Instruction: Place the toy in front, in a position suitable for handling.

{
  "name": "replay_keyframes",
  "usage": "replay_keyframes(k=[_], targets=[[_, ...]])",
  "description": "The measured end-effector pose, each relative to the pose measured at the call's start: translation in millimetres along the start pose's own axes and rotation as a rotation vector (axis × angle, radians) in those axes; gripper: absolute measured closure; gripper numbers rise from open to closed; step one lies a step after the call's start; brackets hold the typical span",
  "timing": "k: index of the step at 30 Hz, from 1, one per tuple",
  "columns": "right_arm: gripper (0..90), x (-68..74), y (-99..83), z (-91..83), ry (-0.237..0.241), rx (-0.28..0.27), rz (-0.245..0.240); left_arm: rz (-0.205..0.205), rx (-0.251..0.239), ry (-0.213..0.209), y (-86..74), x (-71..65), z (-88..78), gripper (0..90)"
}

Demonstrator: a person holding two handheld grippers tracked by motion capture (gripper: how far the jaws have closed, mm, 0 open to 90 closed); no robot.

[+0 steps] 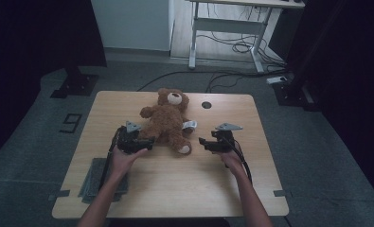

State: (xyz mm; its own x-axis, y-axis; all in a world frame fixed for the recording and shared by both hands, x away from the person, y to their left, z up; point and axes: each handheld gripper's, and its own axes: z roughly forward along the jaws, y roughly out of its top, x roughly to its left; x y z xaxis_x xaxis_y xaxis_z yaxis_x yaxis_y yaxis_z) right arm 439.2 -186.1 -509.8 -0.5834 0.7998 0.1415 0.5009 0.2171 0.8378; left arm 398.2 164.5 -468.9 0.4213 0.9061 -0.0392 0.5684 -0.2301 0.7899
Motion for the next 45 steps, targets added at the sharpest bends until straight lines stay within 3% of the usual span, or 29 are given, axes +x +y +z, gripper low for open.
replay_keyframes(k=[5, 12, 17, 26, 45], targets=[[26.9, 0.9, 4.9, 1.0, 0.0, -0.005, -0.007, -0.016, 0.005, -0.005, 1.1, 0.6, 6.6, 16.8], [26.8, 2.3, 9.3, 7.6, 0.011, 0.001, -0.005, -0.011, 0.014, 0.02, 0.6, 5.4, 13.4, 16.8], [26.6, 7.4, 8.2, 15.0, 0.005, 0.019, -0.027, -0.012, 0.027, 0.013, -0.5, 6.2, 17.9, 16.4], [26.5, 8.8, 11.6, 26.3, 0.012, 0.034, -0.024, -0.002, 0.045, 0.008, -2.3, 4.7, 24.0, 17.5], [29.1, 7.9, 30.2, 61.1, 0.007, 0.052, -0.033, -0.007, 0.057, 0.01, -3.9, 0.0, 33.2, 35.2]])
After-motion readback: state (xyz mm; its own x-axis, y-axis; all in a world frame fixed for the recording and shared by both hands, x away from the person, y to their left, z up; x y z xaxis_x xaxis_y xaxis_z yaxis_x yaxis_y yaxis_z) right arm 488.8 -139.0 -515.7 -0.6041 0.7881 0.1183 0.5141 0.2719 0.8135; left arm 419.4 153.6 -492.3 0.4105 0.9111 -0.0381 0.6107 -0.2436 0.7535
